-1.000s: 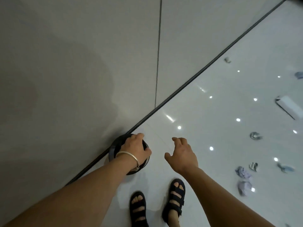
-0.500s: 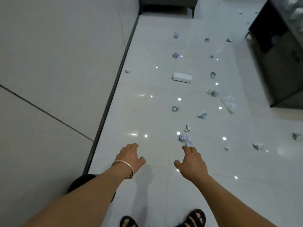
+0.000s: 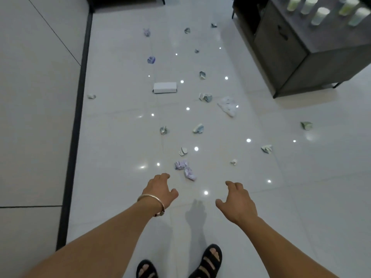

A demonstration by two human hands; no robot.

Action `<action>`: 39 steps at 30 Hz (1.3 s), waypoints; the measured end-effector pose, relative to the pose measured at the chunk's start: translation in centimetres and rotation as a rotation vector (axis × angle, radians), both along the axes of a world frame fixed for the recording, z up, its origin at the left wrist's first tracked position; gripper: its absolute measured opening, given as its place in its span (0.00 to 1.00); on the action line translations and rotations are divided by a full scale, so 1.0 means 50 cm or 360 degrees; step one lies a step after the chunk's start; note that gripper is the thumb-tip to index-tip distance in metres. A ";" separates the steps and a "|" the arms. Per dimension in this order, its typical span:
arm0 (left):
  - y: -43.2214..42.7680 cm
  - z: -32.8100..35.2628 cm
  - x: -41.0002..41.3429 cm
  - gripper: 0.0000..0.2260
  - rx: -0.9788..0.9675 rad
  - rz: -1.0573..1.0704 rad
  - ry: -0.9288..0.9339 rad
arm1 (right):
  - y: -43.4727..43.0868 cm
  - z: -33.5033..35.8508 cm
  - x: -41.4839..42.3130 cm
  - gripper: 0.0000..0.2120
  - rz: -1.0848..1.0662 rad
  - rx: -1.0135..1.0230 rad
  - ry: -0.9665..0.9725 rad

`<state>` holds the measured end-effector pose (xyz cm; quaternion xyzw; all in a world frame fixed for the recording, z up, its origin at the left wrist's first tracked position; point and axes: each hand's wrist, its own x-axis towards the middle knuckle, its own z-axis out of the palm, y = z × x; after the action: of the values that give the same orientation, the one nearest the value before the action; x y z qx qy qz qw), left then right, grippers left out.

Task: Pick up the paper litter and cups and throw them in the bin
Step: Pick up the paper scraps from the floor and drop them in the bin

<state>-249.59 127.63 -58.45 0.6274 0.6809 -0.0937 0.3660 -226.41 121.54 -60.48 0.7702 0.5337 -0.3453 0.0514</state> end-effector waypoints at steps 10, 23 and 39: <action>0.163 -0.245 -0.022 0.29 -0.0189 0.0027 -0.0038 | 0.194 -0.220 -0.062 0.36 0.0104 -0.0148 0.0058; 0.252 -0.770 -0.058 0.29 -0.0270 0.0134 -0.0008 | 0.364 -0.823 -0.118 0.39 0.0301 -0.0249 0.0132; 0.249 -0.956 -0.019 0.26 -0.0407 0.0495 -0.0353 | 0.358 -1.009 -0.132 0.21 0.0307 0.0071 0.0406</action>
<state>-250.52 140.10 -106.24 0.4698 0.7076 -0.0523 0.5252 -232.99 139.43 -110.95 0.6663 0.6150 -0.4218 -0.0008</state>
